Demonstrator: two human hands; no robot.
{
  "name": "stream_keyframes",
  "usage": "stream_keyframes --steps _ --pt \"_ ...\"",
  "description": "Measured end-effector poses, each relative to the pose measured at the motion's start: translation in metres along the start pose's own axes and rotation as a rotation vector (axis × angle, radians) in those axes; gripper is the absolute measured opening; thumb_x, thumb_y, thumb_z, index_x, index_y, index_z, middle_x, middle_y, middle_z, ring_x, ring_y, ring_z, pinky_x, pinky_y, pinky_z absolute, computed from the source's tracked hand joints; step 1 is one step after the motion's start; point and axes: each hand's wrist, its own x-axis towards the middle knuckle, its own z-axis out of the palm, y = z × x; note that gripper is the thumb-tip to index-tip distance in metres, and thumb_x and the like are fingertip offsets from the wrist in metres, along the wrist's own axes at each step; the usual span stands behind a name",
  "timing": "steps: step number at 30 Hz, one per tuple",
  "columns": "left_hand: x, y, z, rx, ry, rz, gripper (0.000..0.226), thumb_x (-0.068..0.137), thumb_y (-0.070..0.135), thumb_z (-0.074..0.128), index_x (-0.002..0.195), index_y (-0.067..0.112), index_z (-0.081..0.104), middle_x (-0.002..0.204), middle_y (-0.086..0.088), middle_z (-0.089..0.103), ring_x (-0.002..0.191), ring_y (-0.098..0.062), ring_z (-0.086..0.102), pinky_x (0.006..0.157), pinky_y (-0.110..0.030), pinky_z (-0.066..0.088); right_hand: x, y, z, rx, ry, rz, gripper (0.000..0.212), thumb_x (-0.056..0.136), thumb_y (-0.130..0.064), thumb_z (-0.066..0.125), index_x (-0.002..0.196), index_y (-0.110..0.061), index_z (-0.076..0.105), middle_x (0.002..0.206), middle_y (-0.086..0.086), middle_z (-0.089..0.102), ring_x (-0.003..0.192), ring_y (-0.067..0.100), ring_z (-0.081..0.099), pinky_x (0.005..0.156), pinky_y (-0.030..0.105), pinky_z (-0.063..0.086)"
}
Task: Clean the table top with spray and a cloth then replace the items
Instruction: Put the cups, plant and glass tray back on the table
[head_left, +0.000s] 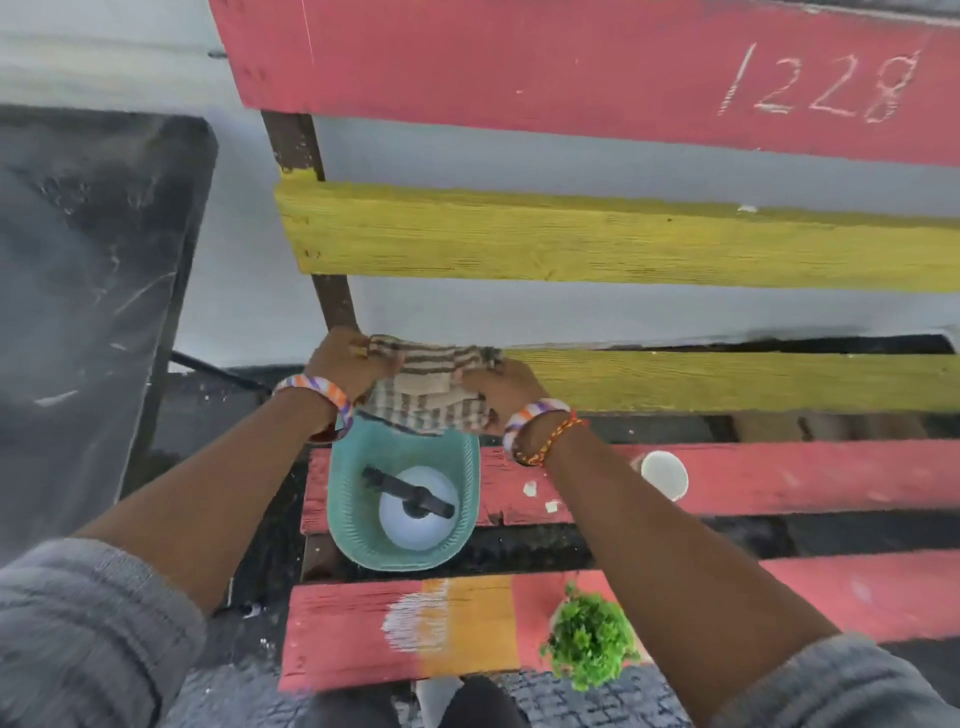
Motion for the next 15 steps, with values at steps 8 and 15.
stream_keyframes --steps 8,15 --pt "0.015 -0.073 0.033 0.297 -0.021 0.091 0.053 0.063 0.010 0.077 0.108 0.009 0.050 0.101 -0.018 0.059 0.092 -0.030 0.058 0.079 -0.035 0.046 0.032 0.033 0.026 -0.707 0.077 -0.142 0.051 0.088 -0.008 0.055 0.133 0.000 0.031 0.124 0.021 0.054 0.111 0.033 0.055 0.076 0.028 0.044" --pt "0.038 -0.086 0.049 0.865 -0.316 0.121 0.041 0.082 0.012 0.061 0.122 0.004 0.056 0.132 -0.020 0.051 0.119 -0.034 0.052 0.101 -0.036 0.041 0.052 0.056 0.043 -1.055 -0.182 -0.149 0.045 0.088 0.006 0.044 0.132 0.007 0.031 0.127 0.026 0.049 0.117 0.036 0.051 0.095 0.038 0.045"
